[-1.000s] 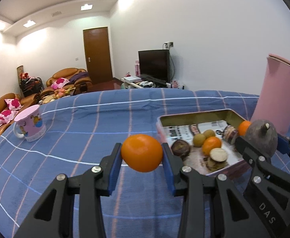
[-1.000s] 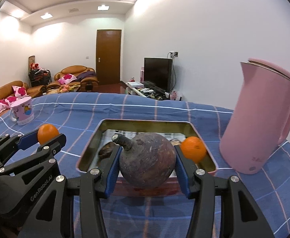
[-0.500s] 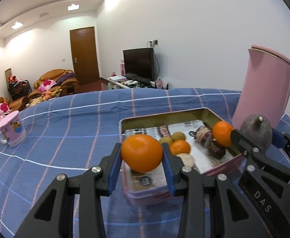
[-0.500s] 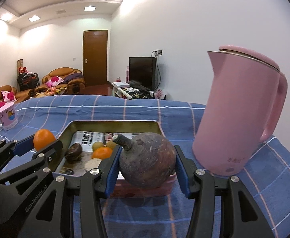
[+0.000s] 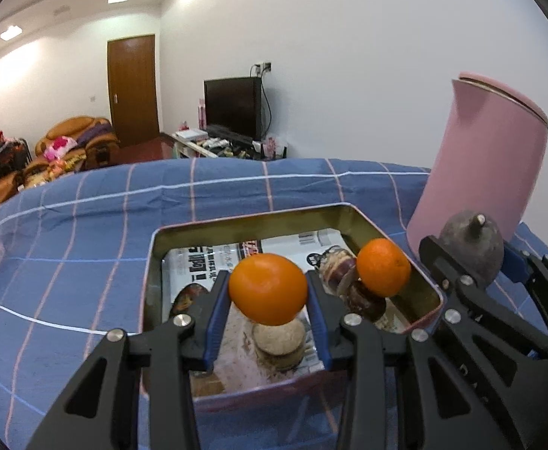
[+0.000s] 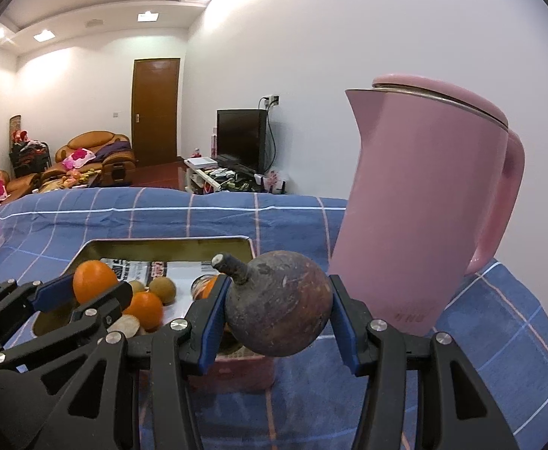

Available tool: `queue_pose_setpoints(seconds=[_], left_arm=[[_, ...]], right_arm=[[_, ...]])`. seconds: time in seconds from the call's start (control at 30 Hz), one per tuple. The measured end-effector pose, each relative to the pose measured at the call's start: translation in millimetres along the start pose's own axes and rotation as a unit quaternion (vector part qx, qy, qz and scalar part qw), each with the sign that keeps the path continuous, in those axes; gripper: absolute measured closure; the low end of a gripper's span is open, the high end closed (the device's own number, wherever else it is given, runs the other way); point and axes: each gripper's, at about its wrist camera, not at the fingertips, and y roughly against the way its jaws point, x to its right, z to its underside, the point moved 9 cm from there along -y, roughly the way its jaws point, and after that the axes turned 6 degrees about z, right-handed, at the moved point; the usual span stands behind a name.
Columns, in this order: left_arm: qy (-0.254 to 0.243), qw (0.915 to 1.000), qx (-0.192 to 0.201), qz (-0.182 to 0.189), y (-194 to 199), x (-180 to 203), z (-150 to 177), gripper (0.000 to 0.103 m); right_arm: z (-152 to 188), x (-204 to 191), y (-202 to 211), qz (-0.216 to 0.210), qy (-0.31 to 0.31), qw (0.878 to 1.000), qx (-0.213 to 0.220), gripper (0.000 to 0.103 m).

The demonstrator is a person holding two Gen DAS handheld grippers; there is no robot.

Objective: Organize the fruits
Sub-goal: 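Lower the orange into the tin and open the left tool while the right tool releases the mangosteen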

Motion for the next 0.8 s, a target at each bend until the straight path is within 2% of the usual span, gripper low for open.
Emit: queue_pose_setpoints(seconds=[0.6,0.8], left_arm=[[0.029,0.9994,-0.007,-0.015,-24.1,-23.7,-16.0,0.062],[0.047,0.9979,-0.035,-0.027,-38.9,-37.9,-13.3,0.062]], right_arm=[[-16.6,-15.2,-27.3,-0.001,0.006,1.0,0.002,0.05],[-22.1,-28.1,-45.5,-0.013,0.01,1.0,-0.011,0.05]])
